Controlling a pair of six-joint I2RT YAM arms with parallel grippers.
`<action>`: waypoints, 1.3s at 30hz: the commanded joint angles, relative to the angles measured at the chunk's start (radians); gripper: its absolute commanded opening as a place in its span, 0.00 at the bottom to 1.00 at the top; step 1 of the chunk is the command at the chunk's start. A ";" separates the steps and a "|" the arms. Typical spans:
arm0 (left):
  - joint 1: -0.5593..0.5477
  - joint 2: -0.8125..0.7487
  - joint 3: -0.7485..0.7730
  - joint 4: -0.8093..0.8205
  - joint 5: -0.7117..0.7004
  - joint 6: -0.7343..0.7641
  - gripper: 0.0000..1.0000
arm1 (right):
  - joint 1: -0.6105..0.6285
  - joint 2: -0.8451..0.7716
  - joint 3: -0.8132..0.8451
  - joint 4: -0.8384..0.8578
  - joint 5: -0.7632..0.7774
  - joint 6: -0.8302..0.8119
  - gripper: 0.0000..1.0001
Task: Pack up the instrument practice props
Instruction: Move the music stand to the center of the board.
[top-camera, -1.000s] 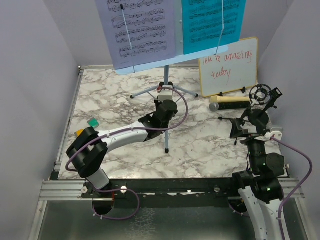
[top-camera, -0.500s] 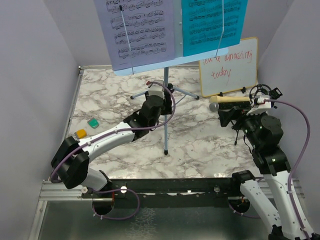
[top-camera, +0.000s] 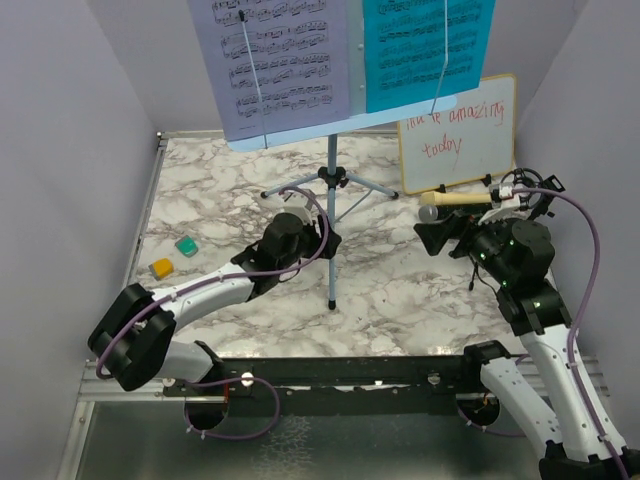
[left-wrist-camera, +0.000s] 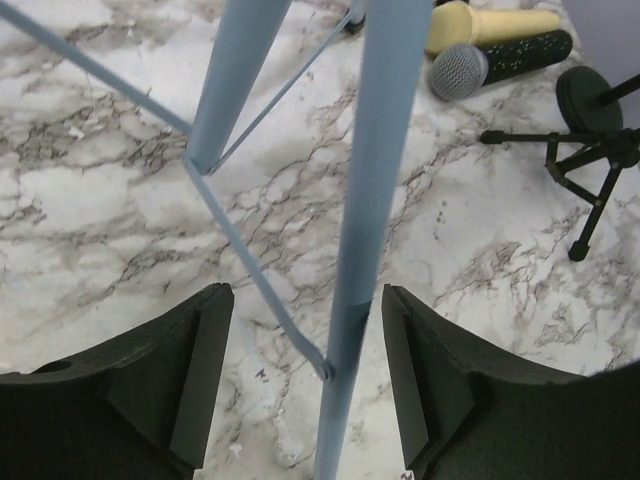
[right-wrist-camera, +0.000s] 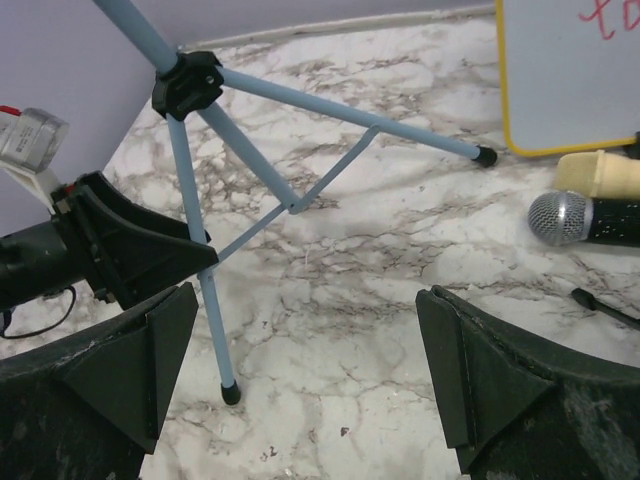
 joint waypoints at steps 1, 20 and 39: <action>-0.004 -0.059 -0.058 0.019 0.023 -0.059 0.68 | 0.007 0.014 -0.004 0.072 -0.105 0.012 1.00; -0.245 0.133 0.057 0.160 0.085 -0.124 0.67 | 0.007 0.117 0.023 0.090 -0.138 0.004 1.00; 0.040 -0.153 -0.069 0.163 0.266 -0.207 0.70 | 0.007 0.244 0.416 -0.153 -0.427 -0.057 1.00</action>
